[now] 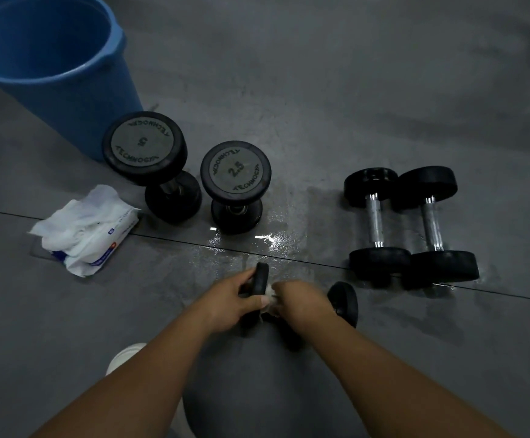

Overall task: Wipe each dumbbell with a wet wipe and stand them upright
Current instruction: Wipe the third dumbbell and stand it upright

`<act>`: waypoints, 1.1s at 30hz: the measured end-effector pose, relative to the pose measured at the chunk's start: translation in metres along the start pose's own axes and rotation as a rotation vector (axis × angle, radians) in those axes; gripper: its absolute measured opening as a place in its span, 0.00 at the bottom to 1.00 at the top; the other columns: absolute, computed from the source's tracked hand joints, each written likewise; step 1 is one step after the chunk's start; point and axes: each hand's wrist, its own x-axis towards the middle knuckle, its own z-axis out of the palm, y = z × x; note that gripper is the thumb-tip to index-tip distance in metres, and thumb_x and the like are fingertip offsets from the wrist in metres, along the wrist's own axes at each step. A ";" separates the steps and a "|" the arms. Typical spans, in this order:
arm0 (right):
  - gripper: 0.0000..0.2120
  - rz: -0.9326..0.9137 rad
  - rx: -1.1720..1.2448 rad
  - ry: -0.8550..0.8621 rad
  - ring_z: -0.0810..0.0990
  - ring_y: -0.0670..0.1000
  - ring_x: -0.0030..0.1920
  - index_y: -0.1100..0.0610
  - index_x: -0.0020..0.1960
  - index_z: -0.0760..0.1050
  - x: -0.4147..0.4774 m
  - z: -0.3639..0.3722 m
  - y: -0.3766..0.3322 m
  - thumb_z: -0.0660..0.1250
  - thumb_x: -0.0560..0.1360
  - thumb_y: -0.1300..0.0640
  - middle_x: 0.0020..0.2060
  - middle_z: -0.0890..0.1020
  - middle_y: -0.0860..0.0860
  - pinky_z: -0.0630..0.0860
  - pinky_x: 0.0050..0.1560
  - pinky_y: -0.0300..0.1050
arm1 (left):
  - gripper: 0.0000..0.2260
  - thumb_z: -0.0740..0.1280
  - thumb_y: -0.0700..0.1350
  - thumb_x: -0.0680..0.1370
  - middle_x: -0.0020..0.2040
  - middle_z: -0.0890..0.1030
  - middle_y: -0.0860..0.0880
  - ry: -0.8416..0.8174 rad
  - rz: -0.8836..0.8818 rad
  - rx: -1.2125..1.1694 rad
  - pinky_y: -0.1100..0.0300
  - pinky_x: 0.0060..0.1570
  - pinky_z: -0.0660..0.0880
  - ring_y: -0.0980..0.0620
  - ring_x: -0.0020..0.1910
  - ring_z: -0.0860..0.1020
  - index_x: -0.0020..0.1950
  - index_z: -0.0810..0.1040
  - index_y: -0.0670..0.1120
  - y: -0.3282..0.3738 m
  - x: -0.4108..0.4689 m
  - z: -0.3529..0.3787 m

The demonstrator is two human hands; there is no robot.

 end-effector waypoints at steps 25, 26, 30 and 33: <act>0.13 -0.028 0.155 0.045 0.78 0.57 0.53 0.55 0.57 0.75 -0.013 -0.004 0.004 0.62 0.77 0.50 0.52 0.80 0.55 0.74 0.49 0.46 | 0.23 0.74 0.42 0.74 0.53 0.83 0.60 -0.018 0.011 0.005 0.70 0.56 0.73 0.65 0.51 0.80 0.64 0.72 0.60 0.005 0.002 -0.001; 0.13 -0.026 0.150 0.039 0.78 0.58 0.53 0.55 0.57 0.74 -0.014 -0.003 -0.001 0.61 0.77 0.49 0.52 0.80 0.56 0.73 0.49 0.46 | 0.22 0.74 0.41 0.74 0.52 0.83 0.60 -0.024 0.018 0.001 0.70 0.56 0.73 0.66 0.51 0.80 0.62 0.73 0.61 0.004 0.001 -0.001; 0.04 0.040 0.372 0.209 0.79 0.55 0.44 0.53 0.42 0.75 -0.005 -0.017 -0.001 0.62 0.72 0.60 0.40 0.82 0.53 0.68 0.40 0.41 | 0.22 0.75 0.47 0.71 0.55 0.84 0.59 -0.021 0.014 -0.006 0.61 0.60 0.74 0.60 0.57 0.80 0.59 0.75 0.67 0.002 0.000 0.000; 0.10 0.038 0.280 0.067 0.79 0.56 0.51 0.55 0.54 0.76 -0.004 -0.009 -0.009 0.62 0.74 0.56 0.50 0.81 0.55 0.71 0.46 0.42 | 0.23 0.74 0.42 0.74 0.54 0.83 0.57 -0.027 0.013 -0.019 0.61 0.61 0.75 0.59 0.56 0.80 0.65 0.73 0.59 0.005 0.001 0.000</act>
